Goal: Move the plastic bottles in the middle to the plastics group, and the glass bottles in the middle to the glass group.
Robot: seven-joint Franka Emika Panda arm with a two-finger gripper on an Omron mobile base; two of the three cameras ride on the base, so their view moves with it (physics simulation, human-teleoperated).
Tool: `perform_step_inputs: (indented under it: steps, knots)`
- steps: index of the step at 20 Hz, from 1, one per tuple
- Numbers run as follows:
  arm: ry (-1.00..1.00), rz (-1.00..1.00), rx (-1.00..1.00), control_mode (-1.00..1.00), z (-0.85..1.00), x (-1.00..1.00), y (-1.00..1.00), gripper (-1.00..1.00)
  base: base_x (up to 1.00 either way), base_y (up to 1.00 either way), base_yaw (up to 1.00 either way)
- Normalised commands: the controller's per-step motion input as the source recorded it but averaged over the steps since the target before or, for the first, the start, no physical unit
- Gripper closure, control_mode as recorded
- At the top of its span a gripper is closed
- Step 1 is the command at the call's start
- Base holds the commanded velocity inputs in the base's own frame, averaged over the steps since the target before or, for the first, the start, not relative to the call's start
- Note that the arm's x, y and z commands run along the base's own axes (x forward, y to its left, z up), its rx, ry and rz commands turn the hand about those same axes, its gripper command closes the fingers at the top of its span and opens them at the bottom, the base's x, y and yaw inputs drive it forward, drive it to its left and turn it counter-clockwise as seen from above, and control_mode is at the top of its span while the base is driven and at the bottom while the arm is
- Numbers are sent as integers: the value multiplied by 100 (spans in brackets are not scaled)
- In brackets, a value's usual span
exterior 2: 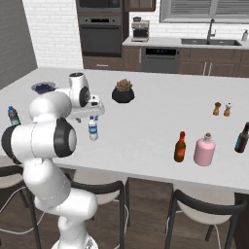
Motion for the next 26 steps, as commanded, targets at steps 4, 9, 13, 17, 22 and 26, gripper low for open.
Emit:
perform_step_inputs:
  steps: [4, 9, 13, 17, 22, 26]
  knots:
    - [4, -13, 8, -100, 1, 16, -24, -100, 0, 0, 0]
    - [0, 0, 17, -100, -1, -4, -37, -100, 0, 0, 0]
    - [0, 9, 6, -100, -7, 0, 3, -100, 0, 0, 0]
    - [0, 14, 0, -100, 0, 14, 30, -100, 0, 0, 0]
    - [-4, 11, 0, -100, -1, 5, 16, -100, 0, 0, 0]
    - [-9, 0, 0, -100, -13, 11, 0, -100, 0, 0, 0]
